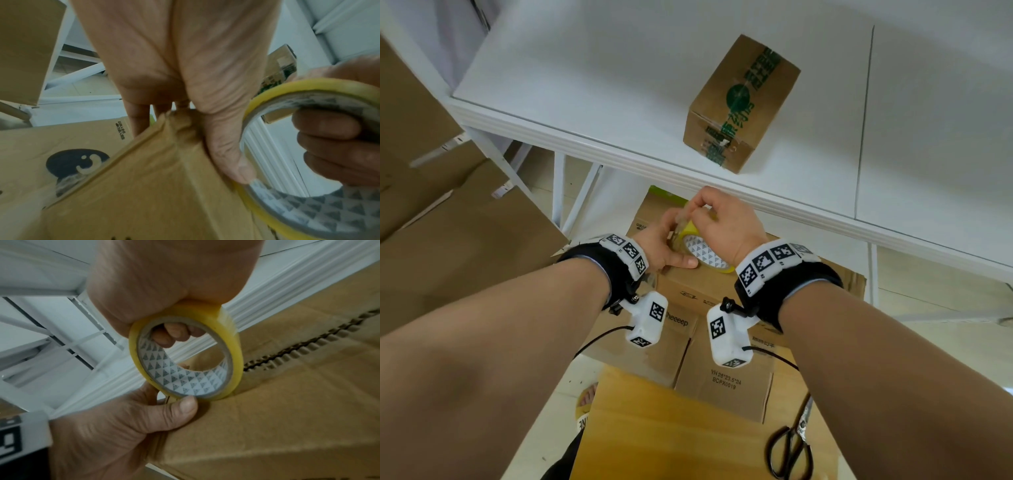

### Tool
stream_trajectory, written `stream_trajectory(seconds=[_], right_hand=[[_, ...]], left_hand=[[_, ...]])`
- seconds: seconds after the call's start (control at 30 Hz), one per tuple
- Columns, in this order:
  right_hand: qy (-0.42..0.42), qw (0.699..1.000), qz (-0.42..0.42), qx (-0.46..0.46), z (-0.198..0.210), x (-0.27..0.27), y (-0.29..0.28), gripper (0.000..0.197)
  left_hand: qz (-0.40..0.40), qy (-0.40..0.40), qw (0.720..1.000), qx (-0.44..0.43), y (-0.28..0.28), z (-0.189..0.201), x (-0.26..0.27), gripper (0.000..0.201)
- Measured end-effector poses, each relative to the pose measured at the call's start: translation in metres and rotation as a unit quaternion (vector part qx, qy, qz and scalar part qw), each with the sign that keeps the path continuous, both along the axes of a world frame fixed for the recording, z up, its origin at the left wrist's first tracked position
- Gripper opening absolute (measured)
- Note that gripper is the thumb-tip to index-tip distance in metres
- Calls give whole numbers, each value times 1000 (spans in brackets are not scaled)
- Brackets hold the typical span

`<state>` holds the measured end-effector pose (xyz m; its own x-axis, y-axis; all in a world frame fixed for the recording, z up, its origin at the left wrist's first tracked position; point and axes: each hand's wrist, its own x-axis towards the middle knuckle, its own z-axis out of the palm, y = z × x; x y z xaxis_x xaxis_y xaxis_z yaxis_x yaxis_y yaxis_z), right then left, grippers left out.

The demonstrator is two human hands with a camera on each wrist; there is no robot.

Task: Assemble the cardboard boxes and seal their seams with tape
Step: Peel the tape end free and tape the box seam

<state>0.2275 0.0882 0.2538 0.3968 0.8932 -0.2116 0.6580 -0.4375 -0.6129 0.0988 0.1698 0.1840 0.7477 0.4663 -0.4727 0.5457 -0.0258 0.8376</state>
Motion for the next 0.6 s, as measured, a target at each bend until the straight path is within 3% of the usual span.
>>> stream_trajectory(seconds=[0.17, 0.3, 0.47, 0.6], right_hand=[[-34, 999, 23, -11, 3, -2, 3, 15], [-48, 998, 25, -17, 5, -3, 4, 16], [-55, 998, 35, -23, 6, -7, 5, 18], [-56, 997, 29, -34, 6, -6, 5, 19]], left_hand=[[31, -31, 995, -95, 18, 16, -5, 68], [41, -84, 974, -206, 23, 38, -16, 37], [96, -42, 978, -182, 27, 43, -17, 22], [127, -68, 978, -152, 25, 45, -11, 13]])
